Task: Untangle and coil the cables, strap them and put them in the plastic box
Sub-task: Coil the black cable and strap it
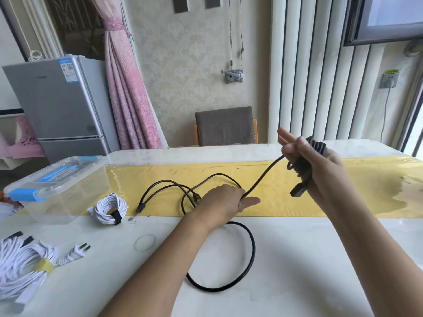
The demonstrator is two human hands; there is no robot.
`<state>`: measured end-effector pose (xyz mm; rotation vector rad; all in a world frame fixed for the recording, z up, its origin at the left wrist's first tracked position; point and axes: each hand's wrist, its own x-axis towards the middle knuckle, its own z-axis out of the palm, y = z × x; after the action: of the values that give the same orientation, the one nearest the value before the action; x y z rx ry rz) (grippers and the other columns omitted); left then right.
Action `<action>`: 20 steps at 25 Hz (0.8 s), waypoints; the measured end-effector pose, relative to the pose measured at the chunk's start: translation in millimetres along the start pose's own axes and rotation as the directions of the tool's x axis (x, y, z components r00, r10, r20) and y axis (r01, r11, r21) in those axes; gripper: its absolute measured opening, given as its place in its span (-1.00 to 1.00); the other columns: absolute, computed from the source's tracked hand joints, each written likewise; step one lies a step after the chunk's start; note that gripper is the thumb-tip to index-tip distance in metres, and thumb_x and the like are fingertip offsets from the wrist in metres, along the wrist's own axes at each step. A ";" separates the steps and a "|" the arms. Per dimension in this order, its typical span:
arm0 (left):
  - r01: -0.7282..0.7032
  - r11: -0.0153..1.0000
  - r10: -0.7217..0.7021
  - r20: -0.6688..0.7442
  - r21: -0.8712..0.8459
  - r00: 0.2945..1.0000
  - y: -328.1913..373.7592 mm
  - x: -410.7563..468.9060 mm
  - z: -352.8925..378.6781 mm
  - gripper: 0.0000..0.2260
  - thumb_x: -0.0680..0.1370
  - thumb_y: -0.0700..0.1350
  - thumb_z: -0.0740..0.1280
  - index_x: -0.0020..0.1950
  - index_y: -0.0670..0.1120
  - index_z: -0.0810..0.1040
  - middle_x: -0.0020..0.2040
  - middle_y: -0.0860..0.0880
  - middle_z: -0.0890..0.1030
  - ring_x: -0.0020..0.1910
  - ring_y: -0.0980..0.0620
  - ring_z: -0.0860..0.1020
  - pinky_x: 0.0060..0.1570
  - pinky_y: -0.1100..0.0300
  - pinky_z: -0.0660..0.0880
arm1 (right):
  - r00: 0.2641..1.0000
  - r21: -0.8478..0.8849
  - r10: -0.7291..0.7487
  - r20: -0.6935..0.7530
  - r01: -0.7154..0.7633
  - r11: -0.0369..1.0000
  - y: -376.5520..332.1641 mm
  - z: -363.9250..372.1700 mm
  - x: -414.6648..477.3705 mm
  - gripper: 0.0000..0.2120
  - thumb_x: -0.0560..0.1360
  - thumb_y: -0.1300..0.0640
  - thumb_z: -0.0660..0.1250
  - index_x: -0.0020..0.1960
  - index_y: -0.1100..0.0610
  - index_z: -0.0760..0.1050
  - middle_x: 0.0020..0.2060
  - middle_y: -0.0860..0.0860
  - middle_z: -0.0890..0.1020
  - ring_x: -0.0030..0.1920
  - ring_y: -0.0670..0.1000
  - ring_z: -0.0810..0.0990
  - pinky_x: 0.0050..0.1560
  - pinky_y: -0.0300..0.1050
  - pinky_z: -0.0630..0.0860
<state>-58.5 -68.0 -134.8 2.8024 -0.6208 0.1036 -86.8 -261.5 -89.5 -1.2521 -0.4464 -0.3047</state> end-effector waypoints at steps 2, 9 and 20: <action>-0.031 0.997 0.029 0.043 0.064 0.999 10.4 -1.8 0.7 -0.46 0.59 0.25 0.05 -0.11 -0.20 0.50 -0.11 -0.15 0.63 -0.11 -0.13 0.57 -0.05 0.00 0.50 | 0.997 -0.014 -0.026 -0.073 0.025 1.000 3.5 0.3 1.2 -0.76 0.60 0.16 0.18 0.01 0.23 0.60 0.23 0.04 0.58 0.26 -0.03 0.53 0.31 -0.04 0.42; -0.264 0.957 0.266 0.003 0.117 0.964 43.6 -8.3 12.7 -0.57 0.63 0.17 0.09 -0.22 -0.14 0.41 -0.25 -0.12 0.57 -0.26 -0.11 0.51 -0.25 0.07 0.43 | 0.984 -0.290 -0.093 -0.153 0.045 0.956 1.8 -8.6 3.6 -0.83 0.58 0.21 0.25 -0.06 0.09 0.61 0.23 -0.10 0.55 0.34 -0.15 0.42 0.17 -0.17 0.39; -0.515 0.857 0.323 -0.790 0.010 0.521 8.0 -19.3 -35.5 -0.67 0.40 0.07 0.48 -0.38 -0.15 0.56 -0.45 0.12 0.30 -0.46 0.15 0.22 -0.45 0.26 0.18 | 0.963 -0.744 0.200 0.182 0.002 0.668 11.7 20.2 -9.9 -0.42 0.58 -0.19 0.04 -0.40 0.11 0.57 -0.49 0.08 0.40 -0.46 0.00 0.34 -0.42 -0.26 0.29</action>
<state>-79.8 -57.4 -101.2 1.9933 -0.9686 1.1905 -93.3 -239.0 -99.2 -2.1407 -0.4823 -0.2371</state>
